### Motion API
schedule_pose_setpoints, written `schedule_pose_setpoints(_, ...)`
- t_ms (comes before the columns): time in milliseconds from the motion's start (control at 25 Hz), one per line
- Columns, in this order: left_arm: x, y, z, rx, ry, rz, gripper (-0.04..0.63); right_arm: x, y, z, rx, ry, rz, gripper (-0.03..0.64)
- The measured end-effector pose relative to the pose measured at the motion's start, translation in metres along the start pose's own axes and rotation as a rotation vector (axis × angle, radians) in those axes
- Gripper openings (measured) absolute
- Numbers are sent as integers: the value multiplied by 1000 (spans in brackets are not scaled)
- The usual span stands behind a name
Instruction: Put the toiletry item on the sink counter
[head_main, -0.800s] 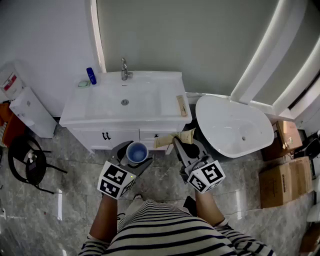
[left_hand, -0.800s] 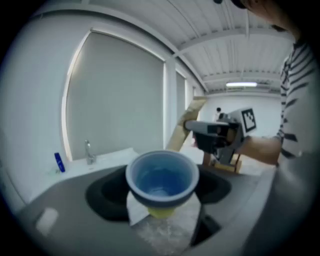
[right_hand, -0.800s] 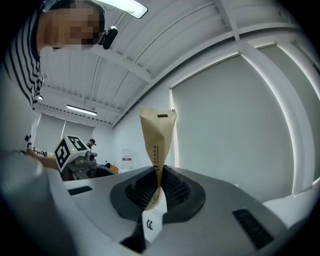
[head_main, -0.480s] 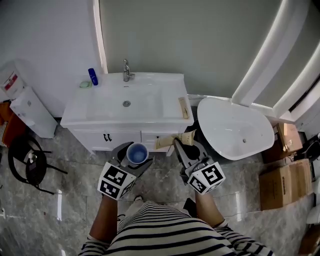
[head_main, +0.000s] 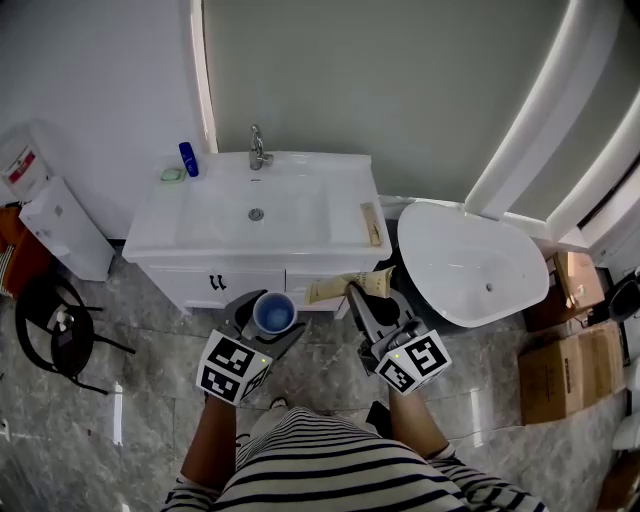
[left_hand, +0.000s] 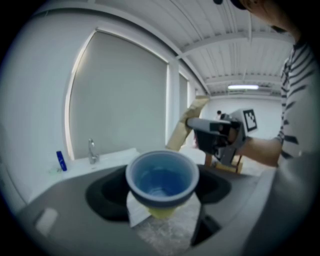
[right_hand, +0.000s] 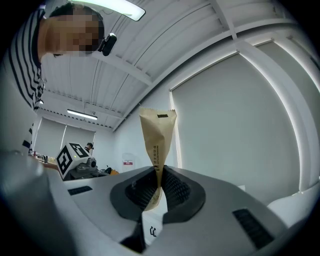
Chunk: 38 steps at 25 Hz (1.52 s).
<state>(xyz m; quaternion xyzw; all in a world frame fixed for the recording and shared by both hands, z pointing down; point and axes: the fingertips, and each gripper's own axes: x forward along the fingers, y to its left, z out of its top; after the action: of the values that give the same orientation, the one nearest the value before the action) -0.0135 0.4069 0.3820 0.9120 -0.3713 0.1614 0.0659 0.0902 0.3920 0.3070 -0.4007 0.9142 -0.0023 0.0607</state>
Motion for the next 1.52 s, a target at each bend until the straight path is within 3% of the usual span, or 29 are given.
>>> schedule_pose_setpoints(800,17,81,-11,-15,-16,-86,376,78,-25,6,-48,-23,-100,26)
schedule_pose_setpoints(1160,86,123,14,6,-12,-89,376,127,-105,11,-64,-46,-93,26)
schedule_pose_setpoints(1520,187,176,79,35,-34,-67,376,193,-209,34,-85,-62,-36,26)
